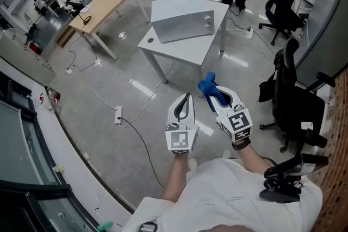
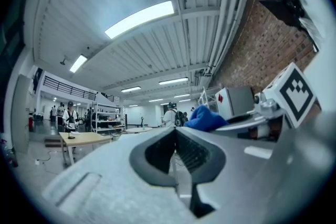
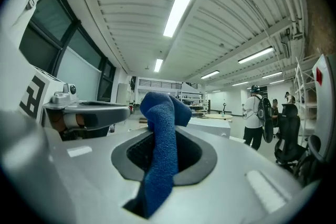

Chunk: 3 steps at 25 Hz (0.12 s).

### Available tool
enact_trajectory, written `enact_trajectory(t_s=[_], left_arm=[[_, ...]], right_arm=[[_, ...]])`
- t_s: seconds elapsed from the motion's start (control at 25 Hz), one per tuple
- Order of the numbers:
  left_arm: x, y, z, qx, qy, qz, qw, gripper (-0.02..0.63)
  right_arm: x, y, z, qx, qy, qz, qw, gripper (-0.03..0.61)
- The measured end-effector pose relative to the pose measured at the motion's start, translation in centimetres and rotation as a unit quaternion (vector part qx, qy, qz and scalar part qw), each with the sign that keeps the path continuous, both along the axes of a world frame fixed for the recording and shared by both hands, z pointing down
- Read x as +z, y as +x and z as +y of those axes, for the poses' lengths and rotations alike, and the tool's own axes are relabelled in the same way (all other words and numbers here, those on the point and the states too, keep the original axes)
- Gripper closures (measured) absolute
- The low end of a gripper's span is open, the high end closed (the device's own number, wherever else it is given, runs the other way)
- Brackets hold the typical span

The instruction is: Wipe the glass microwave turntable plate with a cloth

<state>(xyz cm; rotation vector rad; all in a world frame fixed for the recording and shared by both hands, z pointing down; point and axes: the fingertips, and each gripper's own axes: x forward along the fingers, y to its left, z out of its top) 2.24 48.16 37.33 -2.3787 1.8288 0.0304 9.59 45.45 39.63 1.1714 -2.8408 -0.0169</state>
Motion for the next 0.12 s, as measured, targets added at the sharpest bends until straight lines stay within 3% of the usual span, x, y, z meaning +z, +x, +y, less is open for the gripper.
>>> enact_trajectory(t_s=[0.12], left_arm=[[-0.7,-0.74,0.89,0.007,0.001,-0.002,1.0,0.611]], right_arm=[[0.53,-1.35,0.72,-0.006,-0.006,0.002,1.0,0.511]])
